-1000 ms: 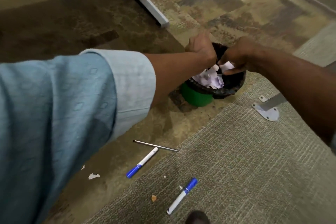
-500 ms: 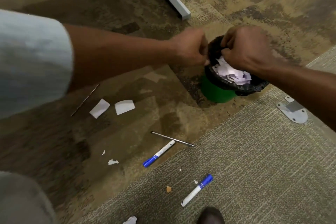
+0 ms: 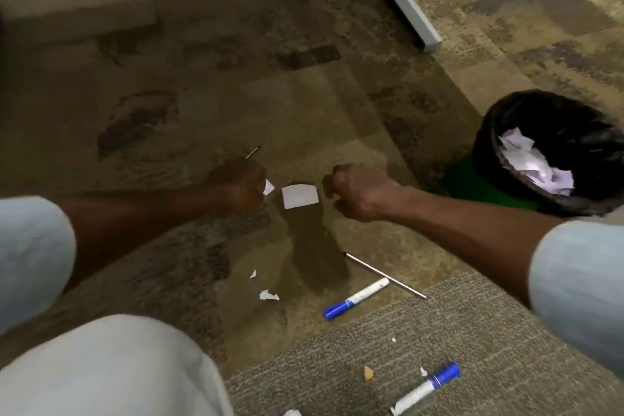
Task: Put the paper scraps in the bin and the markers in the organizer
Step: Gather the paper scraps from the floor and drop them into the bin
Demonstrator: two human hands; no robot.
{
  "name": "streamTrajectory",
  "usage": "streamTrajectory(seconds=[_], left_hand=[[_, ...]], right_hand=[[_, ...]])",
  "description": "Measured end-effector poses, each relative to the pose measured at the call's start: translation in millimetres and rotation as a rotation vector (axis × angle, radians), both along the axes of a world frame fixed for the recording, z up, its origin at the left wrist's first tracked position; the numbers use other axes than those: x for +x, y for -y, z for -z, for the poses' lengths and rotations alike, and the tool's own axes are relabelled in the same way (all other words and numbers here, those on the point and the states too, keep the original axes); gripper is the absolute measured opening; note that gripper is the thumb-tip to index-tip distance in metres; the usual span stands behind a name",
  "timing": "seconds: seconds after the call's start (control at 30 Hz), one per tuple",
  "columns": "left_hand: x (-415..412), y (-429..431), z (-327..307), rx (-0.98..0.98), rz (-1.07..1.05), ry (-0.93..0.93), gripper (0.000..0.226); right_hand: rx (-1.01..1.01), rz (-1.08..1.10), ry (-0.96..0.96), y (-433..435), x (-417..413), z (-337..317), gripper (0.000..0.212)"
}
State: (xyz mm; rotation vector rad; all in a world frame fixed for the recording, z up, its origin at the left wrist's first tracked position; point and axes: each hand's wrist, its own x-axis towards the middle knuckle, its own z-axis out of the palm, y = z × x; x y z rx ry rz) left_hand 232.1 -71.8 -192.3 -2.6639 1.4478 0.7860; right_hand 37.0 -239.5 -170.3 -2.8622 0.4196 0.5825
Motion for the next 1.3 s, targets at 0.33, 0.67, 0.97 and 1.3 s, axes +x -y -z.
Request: streamTrajectory(seconds=[0.33,0.67,0.97,1.3], left_hand=[[5.1,-15.9,99.3,0.003,-0.132,0.249,0.080],[-0.3,-7.4,100.4,-0.114,-0.157,0.112,0.054],[-18.2,-31.8,75.9,-0.032,0.324,0.373,0.018],[-58.5,-84.1,14.3,0.089,0.108,0.054,0.020]], right_hand=[[0.049,0.072,0.014,-29.9,41.9,89.6,0.071],[-0.083,0.106,0.219,-52.5,36.1,106.3,0.048],[0.115,0.236,0.261,-58.0,17.0,98.7,0.029],[0.299,0.223,0.172,-136.6,-28.3,88.0,0.045]])
